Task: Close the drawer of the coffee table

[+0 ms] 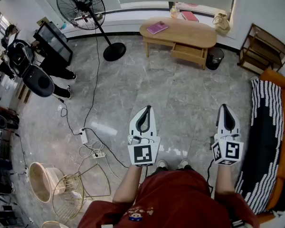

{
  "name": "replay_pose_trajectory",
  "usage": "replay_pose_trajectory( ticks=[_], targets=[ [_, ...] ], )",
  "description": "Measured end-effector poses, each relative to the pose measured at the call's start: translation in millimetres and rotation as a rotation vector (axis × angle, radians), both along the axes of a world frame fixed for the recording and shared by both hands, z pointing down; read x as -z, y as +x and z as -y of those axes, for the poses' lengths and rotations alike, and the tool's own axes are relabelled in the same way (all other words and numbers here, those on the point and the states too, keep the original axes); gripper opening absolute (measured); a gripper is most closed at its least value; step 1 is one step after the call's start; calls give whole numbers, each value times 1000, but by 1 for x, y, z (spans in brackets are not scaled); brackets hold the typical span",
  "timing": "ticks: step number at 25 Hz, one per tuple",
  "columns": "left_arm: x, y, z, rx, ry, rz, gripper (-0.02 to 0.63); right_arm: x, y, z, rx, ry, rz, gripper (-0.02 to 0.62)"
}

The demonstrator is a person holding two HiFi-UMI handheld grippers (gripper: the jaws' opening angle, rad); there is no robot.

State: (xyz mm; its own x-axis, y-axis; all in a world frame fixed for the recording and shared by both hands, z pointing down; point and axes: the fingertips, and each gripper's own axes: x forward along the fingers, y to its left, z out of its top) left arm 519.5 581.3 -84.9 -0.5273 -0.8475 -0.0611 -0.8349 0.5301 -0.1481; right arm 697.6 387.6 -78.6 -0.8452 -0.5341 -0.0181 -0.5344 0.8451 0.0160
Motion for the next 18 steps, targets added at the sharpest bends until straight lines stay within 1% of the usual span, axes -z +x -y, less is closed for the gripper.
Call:
replay_pose_trajectory(
  ticks=[13,18],
  targets=[
    [-7,-16,-24,28,13,-12,6,2,-23,-22,37,14,9,-3],
    [-8,-30,-42,42,18,-12,6,3,-38,-35,47,-3,26,-3]
  ],
)
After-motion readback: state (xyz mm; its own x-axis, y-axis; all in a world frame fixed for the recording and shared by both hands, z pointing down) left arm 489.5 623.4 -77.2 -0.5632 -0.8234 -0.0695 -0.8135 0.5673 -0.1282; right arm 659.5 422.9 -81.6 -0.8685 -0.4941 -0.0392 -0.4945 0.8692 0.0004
